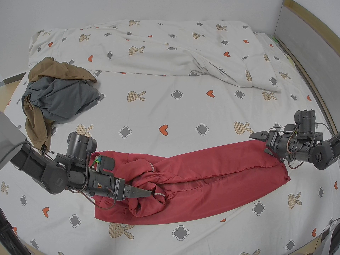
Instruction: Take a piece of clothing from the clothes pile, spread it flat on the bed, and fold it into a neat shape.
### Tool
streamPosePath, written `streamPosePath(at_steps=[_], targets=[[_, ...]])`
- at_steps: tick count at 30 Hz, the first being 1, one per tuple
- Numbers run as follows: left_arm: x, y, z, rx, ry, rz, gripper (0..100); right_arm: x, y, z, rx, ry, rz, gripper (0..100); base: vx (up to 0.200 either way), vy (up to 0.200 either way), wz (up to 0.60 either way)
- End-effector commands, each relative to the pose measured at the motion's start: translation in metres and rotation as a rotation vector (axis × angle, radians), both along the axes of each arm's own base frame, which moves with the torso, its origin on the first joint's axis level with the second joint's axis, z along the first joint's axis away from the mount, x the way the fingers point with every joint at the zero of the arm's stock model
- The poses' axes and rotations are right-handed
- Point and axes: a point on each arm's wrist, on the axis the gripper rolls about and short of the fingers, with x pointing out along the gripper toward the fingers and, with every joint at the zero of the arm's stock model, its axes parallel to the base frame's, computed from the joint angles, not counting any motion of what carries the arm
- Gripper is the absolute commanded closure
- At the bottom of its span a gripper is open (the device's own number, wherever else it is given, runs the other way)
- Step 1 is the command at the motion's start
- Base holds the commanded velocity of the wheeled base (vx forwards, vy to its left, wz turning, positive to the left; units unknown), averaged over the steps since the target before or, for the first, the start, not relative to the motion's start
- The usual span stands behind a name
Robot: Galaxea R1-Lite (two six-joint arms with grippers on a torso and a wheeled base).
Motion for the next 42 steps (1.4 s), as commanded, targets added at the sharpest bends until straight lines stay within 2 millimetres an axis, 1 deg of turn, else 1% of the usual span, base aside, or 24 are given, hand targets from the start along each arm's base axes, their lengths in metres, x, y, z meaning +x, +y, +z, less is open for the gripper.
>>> streamPosePath(at_steps=[1, 6, 7, 12, 13, 15, 16, 17, 20, 21, 22, 23, 24, 26, 27, 28, 29, 31, 32, 33, 34, 37, 39, 42], targets=[[-0.006, -0.003, -0.008, 0.013, 0.037, -0.015, 0, 0.000, 0.000, 0.000, 0.001, -0.002, 0.002, 0, 0.000, 0.000, 0.00], [-0.003, -0.004, -0.013, 0.019, 0.049, -0.009, 0, 0.001, 0.000, -0.002, -0.001, 0.007, -0.001, 0, 0.000, 0.000, 0.00], [-0.002, -0.004, -0.016, 0.022, 0.057, -0.009, 0, 0.002, -0.001, -0.003, -0.001, 0.007, -0.004, 0, 0.000, 0.000, 0.00], [0.002, -0.005, -0.026, 0.058, 0.070, 0.014, 0, 0.000, -0.006, 0.003, -0.006, -0.011, -0.017, 0, 0.000, 0.000, 0.00], [0.002, -0.005, -0.025, 0.063, 0.066, 0.018, 0, -0.001, -0.008, 0.005, -0.007, -0.016, -0.024, 0, 0.000, 0.000, 0.00], [0.001, -0.005, -0.018, 0.066, 0.039, 0.028, 0, -0.001, -0.018, 0.007, -0.029, -0.029, -0.043, 0, 0.000, 0.000, 0.00], [0.000, -0.004, -0.009, 0.062, 0.013, 0.036, 0, 0.000, -0.024, 0.005, -0.050, -0.032, -0.048, 0, 0.000, 0.000, 0.00], [-0.003, -0.001, 0.003, 0.055, -0.023, 0.048, 0, 0.001, -0.031, 0.004, -0.078, -0.039, -0.053, 0, 0.000, 0.000, 0.00], [-0.020, 0.010, 0.048, -0.004, -0.139, 0.093, 0, 0.002, -0.052, 0.001, -0.139, -0.049, -0.073, 0, 0.000, 0.000, 0.00], [-0.025, 0.013, 0.061, -0.022, -0.172, 0.106, 0, 0.003, -0.059, -0.002, -0.145, -0.043, -0.072, 0, 0.000, 0.000, 0.00], [-0.031, 0.017, 0.073, -0.040, -0.208, 0.117, 0, 0.003, -0.065, -0.006, -0.139, -0.036, -0.060, 0, 0.000, 0.000, 0.00], [-0.034, 0.018, 0.077, -0.046, -0.219, 0.120, 0, 0.004, -0.066, -0.006, -0.134, -0.035, -0.052, 0, 0.000, 0.000, 0.00], [-0.046, 0.024, 0.097, -0.071, -0.283, 0.132, 0, 0.004, -0.075, -0.010, -0.103, -0.035, -0.008, 0, 0.000, 0.000, 0.00], [-0.059, 0.032, 0.114, -0.090, -0.343, 0.148, 0, 0.002, -0.082, -0.013, -0.069, -0.034, 0.035, 0, 0.000, 0.000, 0.00], [-0.062, 0.034, 0.119, -0.094, -0.356, 0.152, 0, 0.001, -0.084, -0.015, -0.063, -0.034, 0.048, 0, 0.000, 0.000, 0.00], [-0.069, 0.038, 0.128, -0.103, -0.383, 0.161, 0, 0.000, -0.088, -0.019, -0.073, -0.030, 0.063, 0, 0.000, 0.000, 0.00], [-0.073, 0.040, 0.132, -0.105, -0.394, 0.167, 0, 0.001, -0.089, -0.024, -0.089, -0.022, 0.074, 0, 0.000, 0.000, 0.00], [-0.081, 0.045, 0.143, -0.110, -0.418, 0.180, 0, 0.004, -0.093, -0.041, -0.134, 0.006, 0.107, 0, 0.000, 0.000, 0.00], [-0.081, 0.045, 0.143, -0.110, -0.418, 0.180, 0, 0.004, -0.093, -0.041, -0.134, 0.006, 0.107, 0, 0.000, 0.000, 0.00], [-0.084, 0.049, 0.151, -0.109, -0.423, 0.194, 0, 0.006, -0.094, -0.054, -0.159, 0.030, 0.132, 0, 0.000, 0.000, 0.00], [-0.086, 0.051, 0.155, -0.107, -0.422, 0.207, 0, 0.007, -0.095, -0.059, -0.163, 0.035, 0.146, 0, 0.000, 0.000, 0.00], [-0.092, 0.059, 0.168, -0.093, -0.400, 0.245, 0, 0.007, -0.097, -0.064, -0.170, 0.042, 0.159, 0, 0.000, 0.000, 0.00], [-0.098, 0.063, 0.177, -0.063, -0.341, 0.286, 0, 0.004, -0.099, -0.065, -0.162, 0.027, 0.194, 0, 0.000, 0.000, 0.00], [-0.098, 0.065, 0.178, -0.038, -0.285, 0.308, 0, 0.000, -0.105, -0.064, -0.175, 0.004, 0.217, 0, 0.000, 0.000, 0.00]])
